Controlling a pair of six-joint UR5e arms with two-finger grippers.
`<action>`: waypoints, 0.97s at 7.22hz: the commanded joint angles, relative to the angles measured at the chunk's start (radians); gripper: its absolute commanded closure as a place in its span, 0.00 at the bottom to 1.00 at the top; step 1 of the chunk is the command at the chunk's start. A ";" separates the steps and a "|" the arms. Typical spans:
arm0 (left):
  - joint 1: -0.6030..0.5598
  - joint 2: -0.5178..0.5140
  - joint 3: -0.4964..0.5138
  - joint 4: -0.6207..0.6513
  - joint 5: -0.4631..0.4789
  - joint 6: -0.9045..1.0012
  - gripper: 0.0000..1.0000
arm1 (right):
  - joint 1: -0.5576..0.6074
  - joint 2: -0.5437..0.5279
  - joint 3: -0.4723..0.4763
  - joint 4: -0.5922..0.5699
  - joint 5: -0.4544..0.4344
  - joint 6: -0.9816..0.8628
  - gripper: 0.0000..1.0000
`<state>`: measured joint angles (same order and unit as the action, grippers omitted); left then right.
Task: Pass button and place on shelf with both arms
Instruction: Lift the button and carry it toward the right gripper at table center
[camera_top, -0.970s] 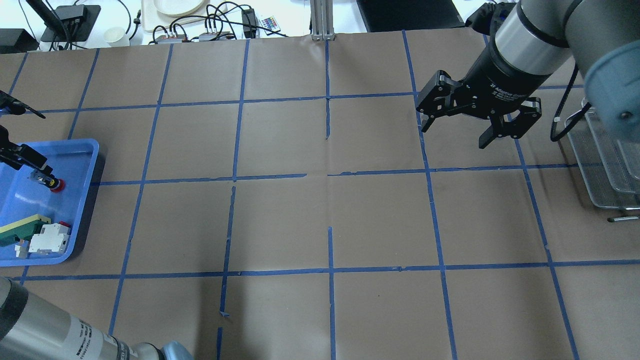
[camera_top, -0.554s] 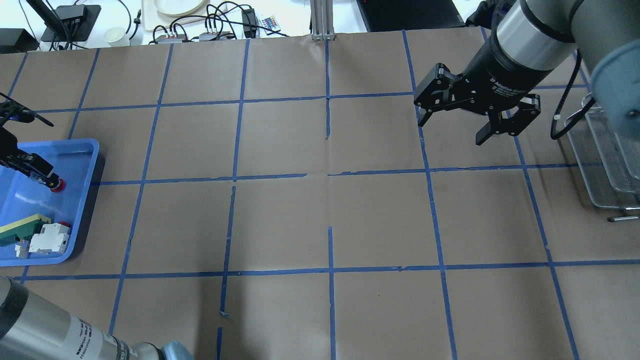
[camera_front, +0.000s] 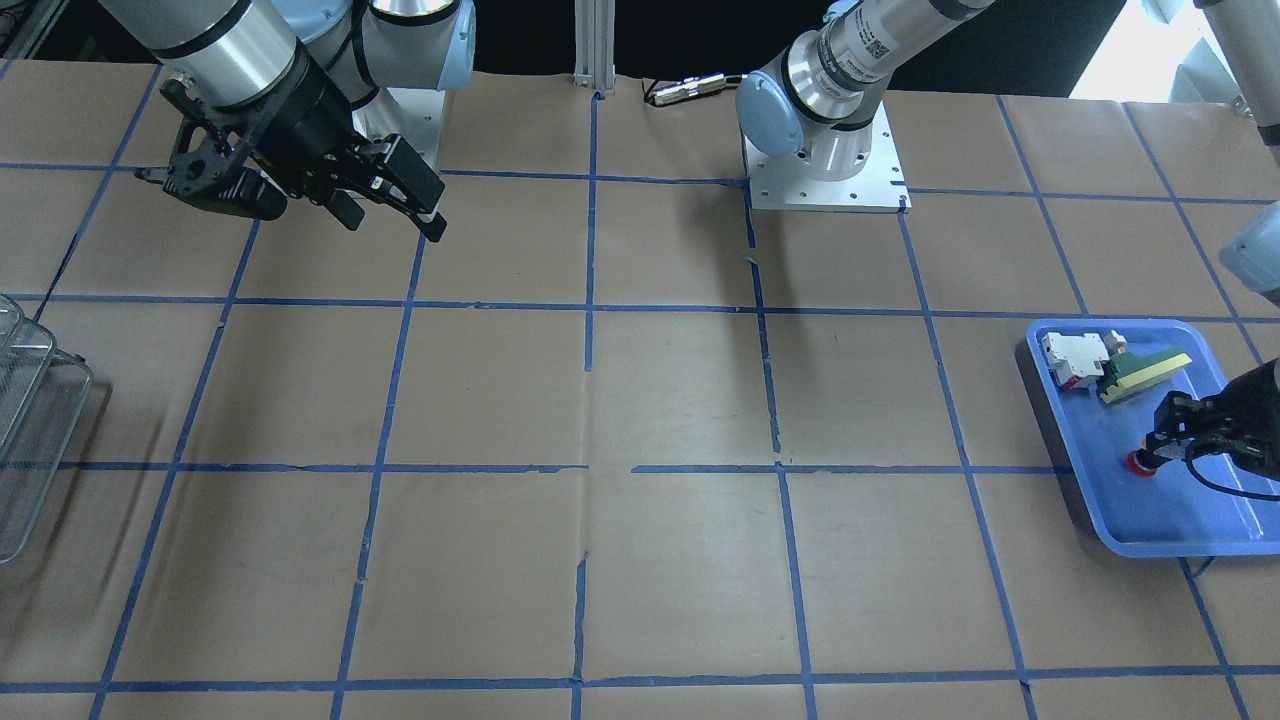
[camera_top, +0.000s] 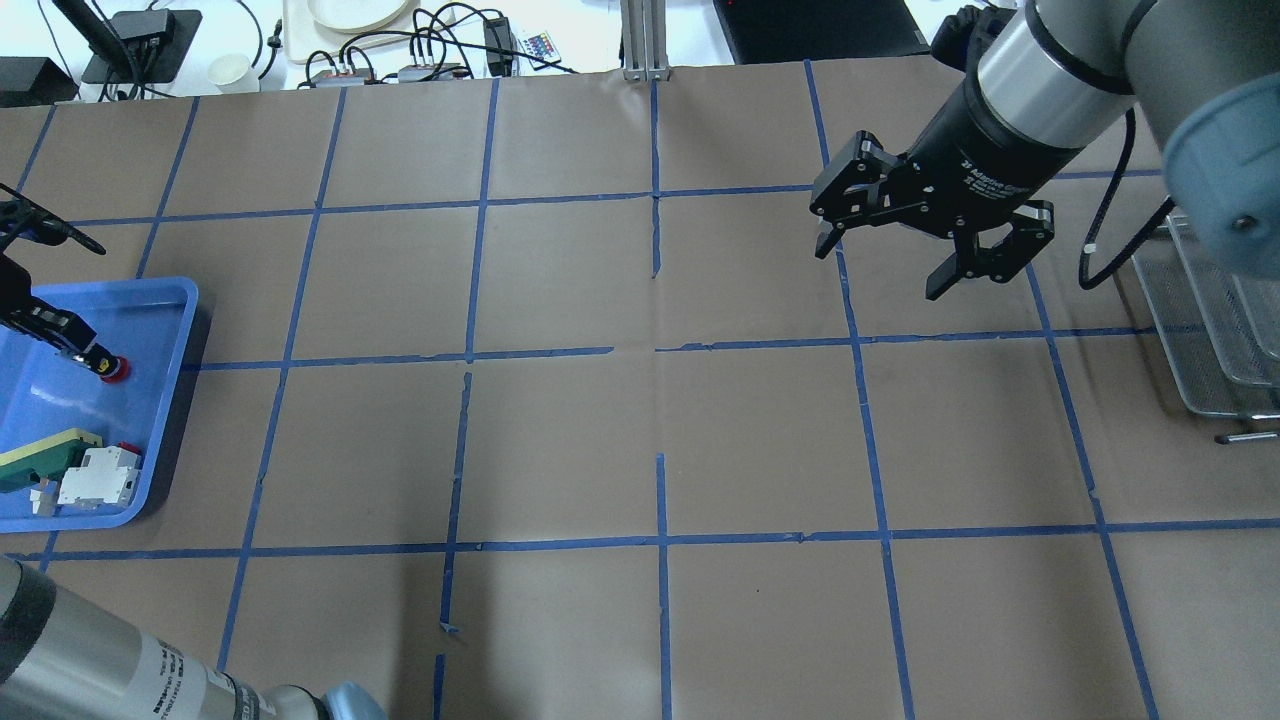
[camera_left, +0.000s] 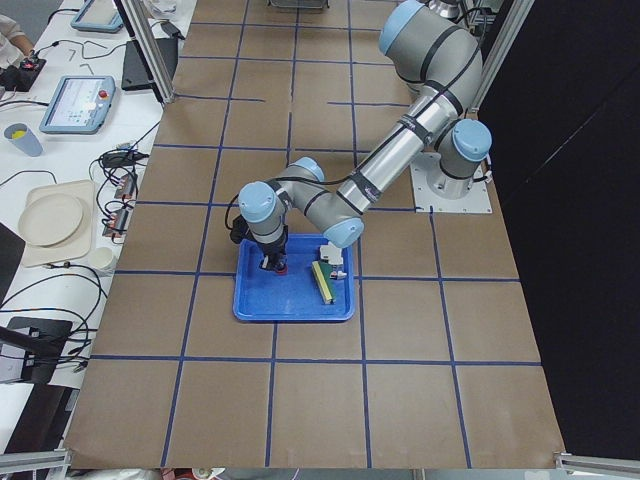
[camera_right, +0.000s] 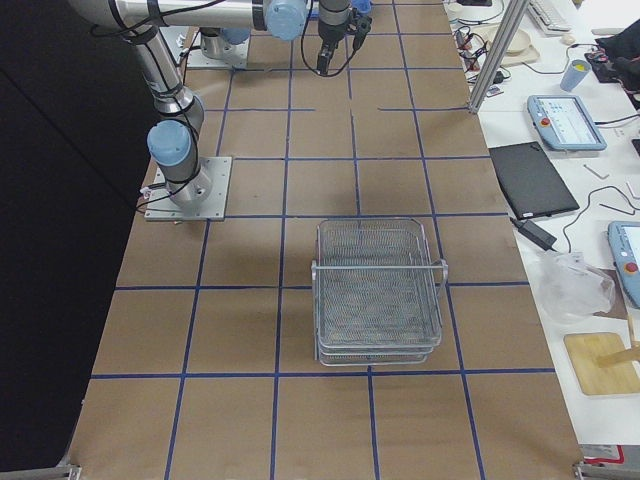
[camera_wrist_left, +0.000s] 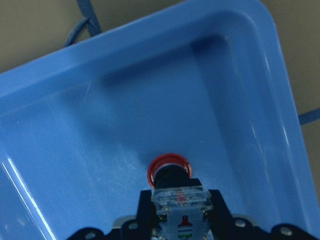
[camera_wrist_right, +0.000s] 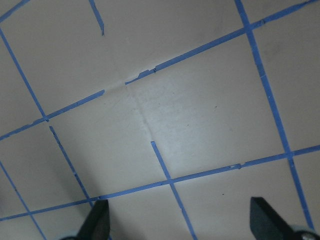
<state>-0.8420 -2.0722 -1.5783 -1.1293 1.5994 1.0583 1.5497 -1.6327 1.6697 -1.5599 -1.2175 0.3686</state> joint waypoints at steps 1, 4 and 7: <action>-0.002 0.062 0.000 -0.055 -0.004 0.002 0.87 | -0.025 0.010 0.001 0.053 0.112 0.093 0.00; -0.025 0.208 -0.017 -0.528 -0.282 -0.017 0.87 | -0.172 0.054 0.005 0.190 0.310 0.102 0.00; -0.214 0.359 -0.128 -0.739 -0.688 -0.148 0.87 | -0.177 0.076 0.007 0.334 0.533 0.156 0.00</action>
<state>-0.9721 -1.7899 -1.6586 -1.8069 1.0730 0.9743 1.3745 -1.5593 1.6755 -1.2663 -0.7537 0.4935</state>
